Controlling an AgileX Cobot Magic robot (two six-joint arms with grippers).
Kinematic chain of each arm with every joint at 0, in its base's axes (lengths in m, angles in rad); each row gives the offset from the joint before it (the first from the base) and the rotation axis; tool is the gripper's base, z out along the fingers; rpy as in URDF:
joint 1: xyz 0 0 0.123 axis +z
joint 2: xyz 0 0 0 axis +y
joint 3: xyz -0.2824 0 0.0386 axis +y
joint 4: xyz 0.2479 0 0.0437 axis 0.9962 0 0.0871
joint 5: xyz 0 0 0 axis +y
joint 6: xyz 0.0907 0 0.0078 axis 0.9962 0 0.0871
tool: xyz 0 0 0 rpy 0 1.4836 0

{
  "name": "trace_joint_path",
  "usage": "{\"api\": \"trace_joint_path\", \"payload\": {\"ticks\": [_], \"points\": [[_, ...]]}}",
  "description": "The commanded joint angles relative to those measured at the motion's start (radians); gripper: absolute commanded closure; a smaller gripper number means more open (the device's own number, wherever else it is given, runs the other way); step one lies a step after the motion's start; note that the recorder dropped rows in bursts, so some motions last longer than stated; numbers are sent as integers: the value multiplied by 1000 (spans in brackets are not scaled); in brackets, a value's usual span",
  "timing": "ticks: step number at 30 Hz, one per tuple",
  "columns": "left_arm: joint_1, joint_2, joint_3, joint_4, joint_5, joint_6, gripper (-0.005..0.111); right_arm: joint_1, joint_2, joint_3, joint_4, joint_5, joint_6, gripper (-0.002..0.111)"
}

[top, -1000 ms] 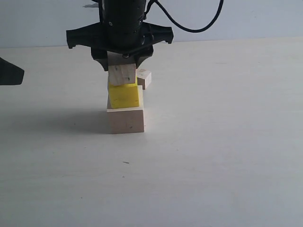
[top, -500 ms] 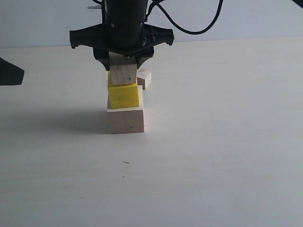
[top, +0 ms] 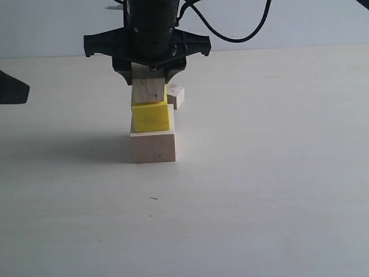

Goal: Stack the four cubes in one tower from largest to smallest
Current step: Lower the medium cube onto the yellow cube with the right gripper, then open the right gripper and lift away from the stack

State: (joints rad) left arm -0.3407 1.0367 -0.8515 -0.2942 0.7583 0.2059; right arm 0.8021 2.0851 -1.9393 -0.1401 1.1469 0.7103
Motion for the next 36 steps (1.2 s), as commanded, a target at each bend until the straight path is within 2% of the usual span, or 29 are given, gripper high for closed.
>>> {"api": "trace_joint_path", "payload": {"ticks": [1, 8, 17, 36], "points": [[2, 6, 3, -4, -2, -3, 107, -5, -13, -3, -4, -15, 5, 88], [2, 6, 3, -4, -2, -1, 107, -5, -13, -3, -4, 8, 7, 60], [2, 6, 3, -4, -2, -1, 107, -5, -13, -3, 2, 8, 7, 39], [2, 6, 3, -4, 2, -1, 107, -5, -13, -3, 82, 58, 7, 37]]}}
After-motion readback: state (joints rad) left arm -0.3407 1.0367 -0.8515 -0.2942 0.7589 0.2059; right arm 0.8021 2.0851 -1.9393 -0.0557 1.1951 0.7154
